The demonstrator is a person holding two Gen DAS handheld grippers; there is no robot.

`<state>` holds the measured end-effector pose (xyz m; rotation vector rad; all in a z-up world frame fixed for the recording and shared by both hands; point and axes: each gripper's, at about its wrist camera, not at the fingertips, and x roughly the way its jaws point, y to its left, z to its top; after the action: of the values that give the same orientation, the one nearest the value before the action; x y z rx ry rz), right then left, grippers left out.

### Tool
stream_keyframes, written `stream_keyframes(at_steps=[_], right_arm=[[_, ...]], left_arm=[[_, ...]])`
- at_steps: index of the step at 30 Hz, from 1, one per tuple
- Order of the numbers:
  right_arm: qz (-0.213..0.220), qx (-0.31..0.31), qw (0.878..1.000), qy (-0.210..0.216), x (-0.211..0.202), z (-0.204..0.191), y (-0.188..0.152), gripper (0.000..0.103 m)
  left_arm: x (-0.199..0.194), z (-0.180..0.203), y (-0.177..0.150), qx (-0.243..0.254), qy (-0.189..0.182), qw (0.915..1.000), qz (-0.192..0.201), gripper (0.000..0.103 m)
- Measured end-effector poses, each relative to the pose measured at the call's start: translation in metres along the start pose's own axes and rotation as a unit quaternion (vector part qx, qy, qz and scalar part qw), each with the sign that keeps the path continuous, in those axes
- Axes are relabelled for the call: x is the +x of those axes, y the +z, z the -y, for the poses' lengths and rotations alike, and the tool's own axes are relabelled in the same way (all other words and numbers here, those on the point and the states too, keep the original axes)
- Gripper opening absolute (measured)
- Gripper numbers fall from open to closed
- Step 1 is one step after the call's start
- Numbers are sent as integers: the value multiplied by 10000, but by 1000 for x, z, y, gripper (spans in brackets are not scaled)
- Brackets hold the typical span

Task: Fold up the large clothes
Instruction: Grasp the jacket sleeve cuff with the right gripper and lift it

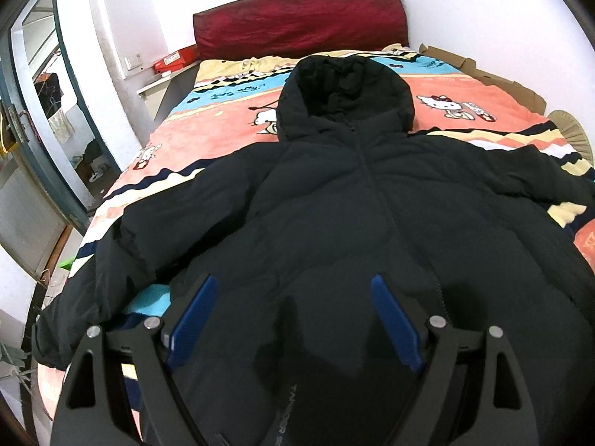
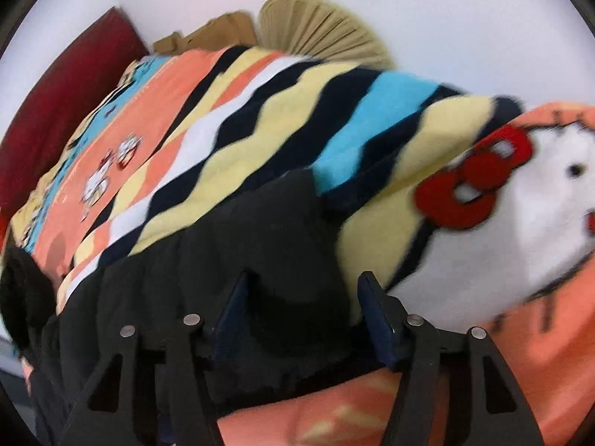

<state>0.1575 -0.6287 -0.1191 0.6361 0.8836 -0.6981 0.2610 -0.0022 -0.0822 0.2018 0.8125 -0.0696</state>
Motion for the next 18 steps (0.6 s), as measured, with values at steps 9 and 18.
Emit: stream_keyframes(at_steps=[9, 18], right_arm=[[515, -649, 9956, 448, -55, -42, -14, 16], [952, -1897, 9701, 1178, -148, -154, -52, 14]], left_arm=[[-34, -13, 2, -220, -175, 9995, 172, 85], [-90, -43, -15, -550, -223, 9978, 292, 85]])
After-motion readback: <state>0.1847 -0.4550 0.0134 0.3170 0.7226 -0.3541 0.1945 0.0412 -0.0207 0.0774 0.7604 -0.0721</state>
